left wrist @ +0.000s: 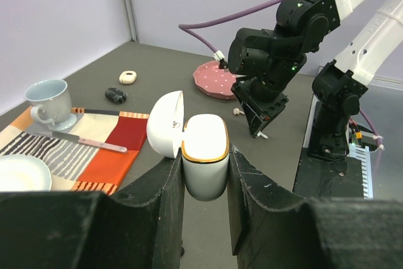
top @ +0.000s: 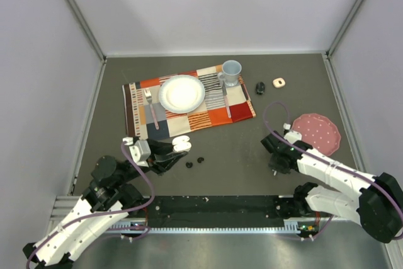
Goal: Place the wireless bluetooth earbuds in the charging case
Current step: Move the right earbud to the center of the board, then pick up the right earbud from the center of the board.
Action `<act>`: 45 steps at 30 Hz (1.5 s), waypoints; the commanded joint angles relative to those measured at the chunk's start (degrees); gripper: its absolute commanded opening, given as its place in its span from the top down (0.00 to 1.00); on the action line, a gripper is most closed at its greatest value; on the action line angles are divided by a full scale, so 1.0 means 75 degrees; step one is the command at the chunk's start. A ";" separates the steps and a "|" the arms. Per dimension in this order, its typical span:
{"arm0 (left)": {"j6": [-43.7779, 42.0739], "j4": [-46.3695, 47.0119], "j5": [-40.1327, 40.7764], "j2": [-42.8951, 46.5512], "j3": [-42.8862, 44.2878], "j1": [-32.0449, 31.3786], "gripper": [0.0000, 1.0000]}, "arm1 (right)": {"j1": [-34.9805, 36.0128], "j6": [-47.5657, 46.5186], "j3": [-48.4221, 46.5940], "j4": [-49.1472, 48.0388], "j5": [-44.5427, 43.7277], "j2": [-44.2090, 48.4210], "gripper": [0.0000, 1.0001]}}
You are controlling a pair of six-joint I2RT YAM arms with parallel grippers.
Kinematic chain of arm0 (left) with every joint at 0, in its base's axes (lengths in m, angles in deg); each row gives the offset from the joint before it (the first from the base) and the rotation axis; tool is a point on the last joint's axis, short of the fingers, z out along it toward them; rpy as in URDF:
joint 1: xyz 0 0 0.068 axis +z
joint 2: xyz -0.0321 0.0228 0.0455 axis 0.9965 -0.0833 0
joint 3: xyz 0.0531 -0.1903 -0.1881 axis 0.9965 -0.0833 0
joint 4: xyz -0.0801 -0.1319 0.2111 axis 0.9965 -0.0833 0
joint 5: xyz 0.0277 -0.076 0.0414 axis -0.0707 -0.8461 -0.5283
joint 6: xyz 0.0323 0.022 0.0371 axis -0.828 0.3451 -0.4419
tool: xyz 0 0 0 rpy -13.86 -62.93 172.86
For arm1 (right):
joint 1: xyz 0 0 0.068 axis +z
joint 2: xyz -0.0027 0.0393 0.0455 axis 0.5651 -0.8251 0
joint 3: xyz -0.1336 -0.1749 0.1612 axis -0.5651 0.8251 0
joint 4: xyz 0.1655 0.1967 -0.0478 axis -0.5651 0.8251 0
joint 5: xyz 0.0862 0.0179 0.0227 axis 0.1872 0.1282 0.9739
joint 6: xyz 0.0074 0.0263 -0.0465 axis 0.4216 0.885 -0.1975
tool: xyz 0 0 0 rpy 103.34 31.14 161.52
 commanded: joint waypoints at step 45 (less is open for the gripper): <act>0.0049 0.0174 0.0018 -0.0164 0.0241 -0.0024 1.00 | -0.0306 -0.2377 -0.0602 -0.2340 0.0045 -0.1667 0.58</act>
